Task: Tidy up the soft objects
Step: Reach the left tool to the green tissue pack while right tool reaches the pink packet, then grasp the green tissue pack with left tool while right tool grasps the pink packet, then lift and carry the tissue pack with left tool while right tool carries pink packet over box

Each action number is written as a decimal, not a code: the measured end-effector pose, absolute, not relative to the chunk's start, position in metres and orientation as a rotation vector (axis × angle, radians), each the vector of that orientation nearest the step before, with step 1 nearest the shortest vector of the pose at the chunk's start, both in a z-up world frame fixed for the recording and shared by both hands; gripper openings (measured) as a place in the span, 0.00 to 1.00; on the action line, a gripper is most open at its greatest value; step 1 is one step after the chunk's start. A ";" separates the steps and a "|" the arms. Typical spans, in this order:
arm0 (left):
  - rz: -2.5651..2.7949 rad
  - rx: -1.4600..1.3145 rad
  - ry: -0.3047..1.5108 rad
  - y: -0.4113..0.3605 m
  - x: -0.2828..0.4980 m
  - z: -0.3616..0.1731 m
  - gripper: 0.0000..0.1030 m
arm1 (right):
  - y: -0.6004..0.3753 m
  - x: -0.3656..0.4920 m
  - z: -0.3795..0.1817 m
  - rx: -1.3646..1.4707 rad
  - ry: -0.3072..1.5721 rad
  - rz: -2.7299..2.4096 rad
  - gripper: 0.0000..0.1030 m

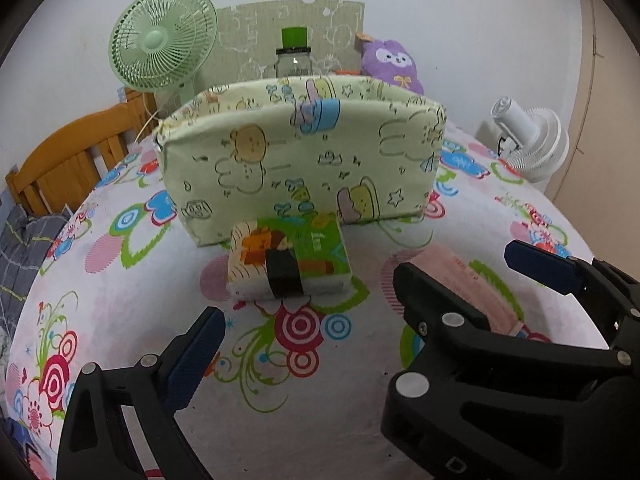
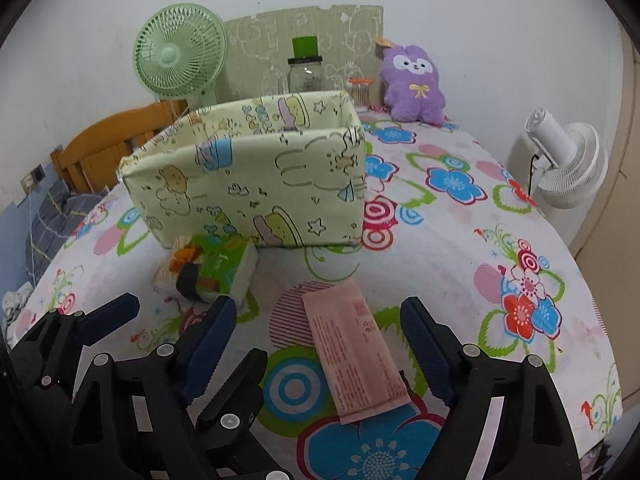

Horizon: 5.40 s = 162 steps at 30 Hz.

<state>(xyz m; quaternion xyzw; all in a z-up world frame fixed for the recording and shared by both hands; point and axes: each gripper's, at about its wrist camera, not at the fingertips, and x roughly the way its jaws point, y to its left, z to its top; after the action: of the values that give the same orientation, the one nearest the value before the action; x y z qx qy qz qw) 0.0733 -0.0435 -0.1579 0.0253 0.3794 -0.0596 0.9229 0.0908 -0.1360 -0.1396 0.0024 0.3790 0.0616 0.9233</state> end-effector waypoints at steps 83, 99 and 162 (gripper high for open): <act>-0.066 0.024 0.848 -0.028 0.120 -0.159 0.69 | -0.128 0.130 -0.140 0.101 0.849 0.161 0.41; -0.068 -0.004 0.771 -0.030 0.091 -0.133 0.69 | -0.132 0.105 -0.114 0.105 0.770 0.155 0.41; -0.012 -0.003 0.479 -0.016 0.080 -0.018 0.69 | -0.116 0.103 0.005 0.077 0.506 0.154 0.41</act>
<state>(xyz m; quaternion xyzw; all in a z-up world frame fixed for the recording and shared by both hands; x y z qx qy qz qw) 0.0797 -0.0159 -0.0176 -0.0017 0.2373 -0.0062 0.9714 0.1031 -0.1162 0.0047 0.0380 0.2500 0.0759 0.9645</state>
